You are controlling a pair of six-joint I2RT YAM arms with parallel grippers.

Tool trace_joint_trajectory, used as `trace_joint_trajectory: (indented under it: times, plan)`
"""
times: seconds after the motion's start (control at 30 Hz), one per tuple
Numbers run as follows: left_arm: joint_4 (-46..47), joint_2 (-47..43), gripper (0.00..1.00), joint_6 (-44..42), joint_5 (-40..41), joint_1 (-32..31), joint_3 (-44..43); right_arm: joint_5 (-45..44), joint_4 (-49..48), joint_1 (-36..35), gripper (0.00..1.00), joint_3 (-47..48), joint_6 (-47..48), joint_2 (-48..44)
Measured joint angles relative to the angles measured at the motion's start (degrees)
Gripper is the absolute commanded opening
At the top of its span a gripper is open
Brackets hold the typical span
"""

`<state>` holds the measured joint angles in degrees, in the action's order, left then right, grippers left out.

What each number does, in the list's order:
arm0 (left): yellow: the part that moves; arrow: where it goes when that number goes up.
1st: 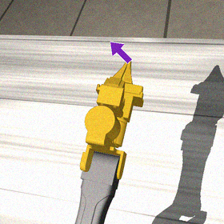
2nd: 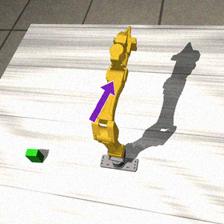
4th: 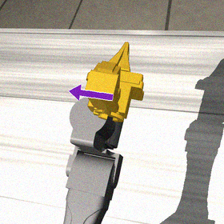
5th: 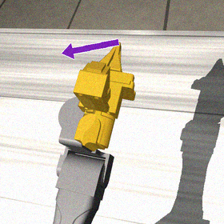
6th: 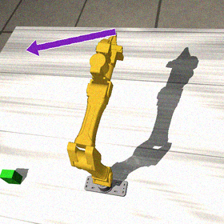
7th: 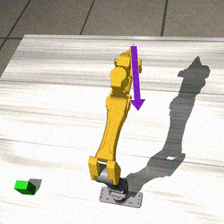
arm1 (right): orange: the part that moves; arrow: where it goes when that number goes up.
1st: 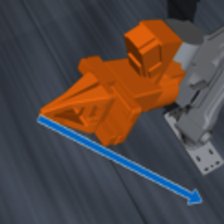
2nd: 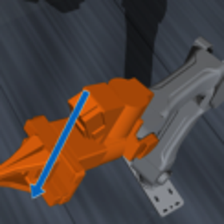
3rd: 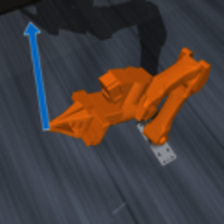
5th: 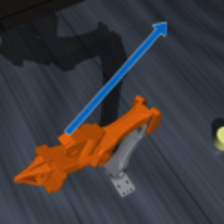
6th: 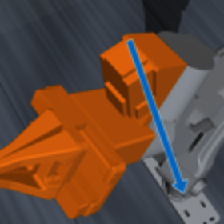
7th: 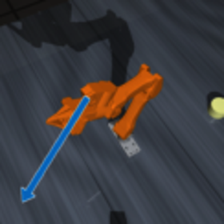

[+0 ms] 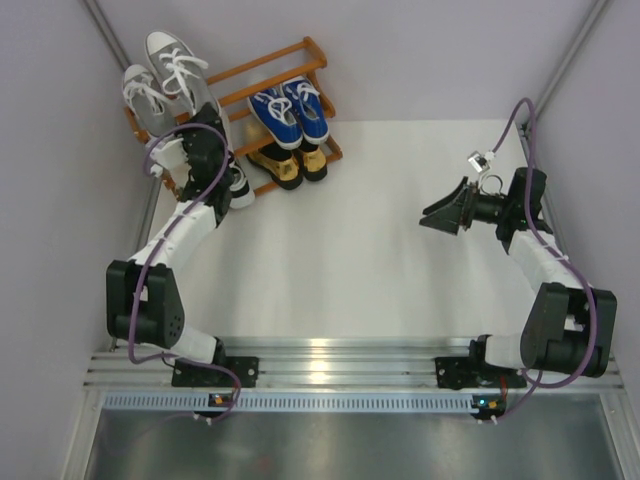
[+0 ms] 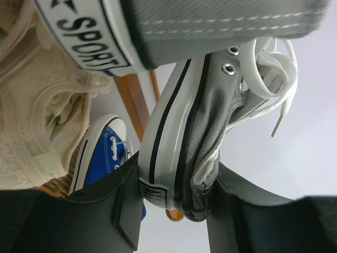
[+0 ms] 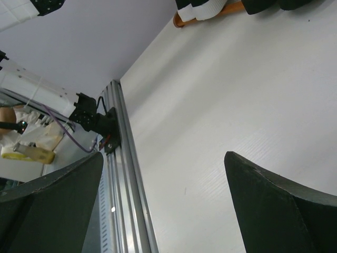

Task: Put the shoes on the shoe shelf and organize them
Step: Place the shoe at the shoe shelf.

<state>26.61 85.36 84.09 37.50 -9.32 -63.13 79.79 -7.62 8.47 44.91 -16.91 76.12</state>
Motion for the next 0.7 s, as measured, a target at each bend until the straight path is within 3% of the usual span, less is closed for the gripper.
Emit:
trace_joint_trajectory:
  times: [0.23, 0.37, 0.53, 0.7]
  plan:
    - [-5.22, 0.66, 0.00, 3.65, -2.47, 0.39, -0.52, 0.07, 0.07, 0.04, 0.98, -0.02, 0.28, 0.00]
    - [-7.08, 0.66, 0.13, 5.05, -3.13, 0.81, -0.87, 0.09, 0.13, 0.09, 0.98, -0.02, 0.37, 0.00]
    - [-9.14, 0.66, 0.20, 7.19, -4.26, 1.79, -2.08, 0.13, 0.22, 0.46, 0.99, -0.02, 0.39, 0.00]
    - [-9.99, 0.68, 0.42, 8.46, -5.35, 2.93, -3.08, 0.15, 0.33, 0.79, 0.98, -0.02, 0.39, 0.00]
